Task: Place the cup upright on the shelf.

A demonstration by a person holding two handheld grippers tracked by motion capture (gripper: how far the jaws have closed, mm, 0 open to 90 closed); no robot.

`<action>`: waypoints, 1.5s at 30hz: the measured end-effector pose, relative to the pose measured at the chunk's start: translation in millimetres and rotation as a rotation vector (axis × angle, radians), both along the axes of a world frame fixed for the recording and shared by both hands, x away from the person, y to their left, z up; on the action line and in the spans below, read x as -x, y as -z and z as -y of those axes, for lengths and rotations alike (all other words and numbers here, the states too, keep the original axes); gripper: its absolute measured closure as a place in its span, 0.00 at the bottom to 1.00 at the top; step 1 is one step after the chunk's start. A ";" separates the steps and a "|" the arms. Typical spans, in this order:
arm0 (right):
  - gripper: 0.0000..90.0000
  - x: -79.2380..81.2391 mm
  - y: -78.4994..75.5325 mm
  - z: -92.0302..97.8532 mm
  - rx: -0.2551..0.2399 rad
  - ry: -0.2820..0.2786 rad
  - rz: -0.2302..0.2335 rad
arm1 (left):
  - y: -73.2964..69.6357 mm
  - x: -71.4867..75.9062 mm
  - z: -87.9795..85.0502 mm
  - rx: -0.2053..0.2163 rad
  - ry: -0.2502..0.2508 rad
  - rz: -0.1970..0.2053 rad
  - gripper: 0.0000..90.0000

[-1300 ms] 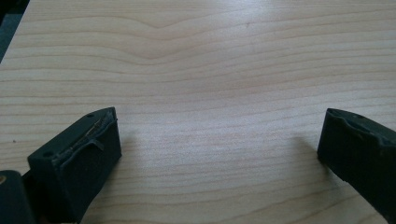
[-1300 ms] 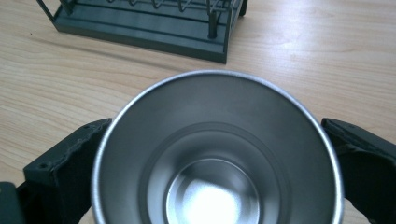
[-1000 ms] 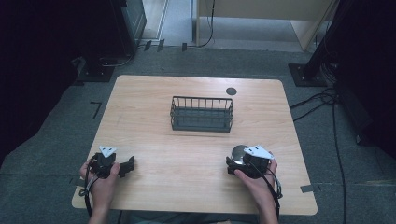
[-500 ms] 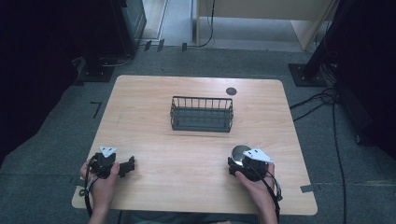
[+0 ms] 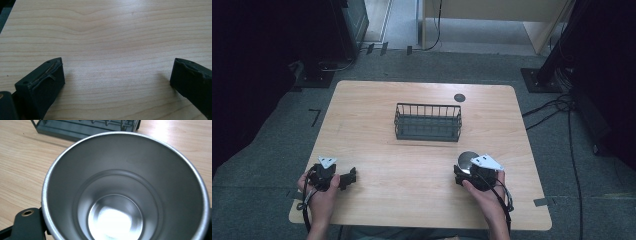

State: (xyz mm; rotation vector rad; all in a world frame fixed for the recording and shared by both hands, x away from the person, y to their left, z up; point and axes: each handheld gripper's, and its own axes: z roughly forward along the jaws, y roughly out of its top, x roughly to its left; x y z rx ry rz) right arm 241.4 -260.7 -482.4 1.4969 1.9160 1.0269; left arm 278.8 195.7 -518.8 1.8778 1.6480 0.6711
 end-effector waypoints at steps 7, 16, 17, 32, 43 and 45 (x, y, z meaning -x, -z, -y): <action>0.20 -4.5 -6.5 -4.5 0.000 -0.015 0.011 | 0.0 0.0 0.0 0.000 0.000 0.000 0.00; 0.20 -13.4 -20.3 -12.4 -0.003 -0.036 0.033 | -0.1 0.0 0.0 0.000 0.000 -0.001 0.00; 0.20 -14.4 -22.0 -13.0 -0.003 -0.039 0.037 | -0.1 0.0 0.0 0.000 0.000 0.000 0.00; 0.20 -28.7 -48.8 -20.5 0.002 -0.054 0.079 | -0.1 0.0 0.0 0.000 0.000 -0.001 0.00; 0.20 -40.3 -65.2 -28.9 0.007 -0.067 0.109 | -0.1 0.0 -0.1 0.000 0.001 -0.001 0.00; 0.20 -42.6 -67.5 -30.5 0.009 -0.067 0.117 | -0.1 0.0 -0.1 -0.001 0.001 -0.001 0.00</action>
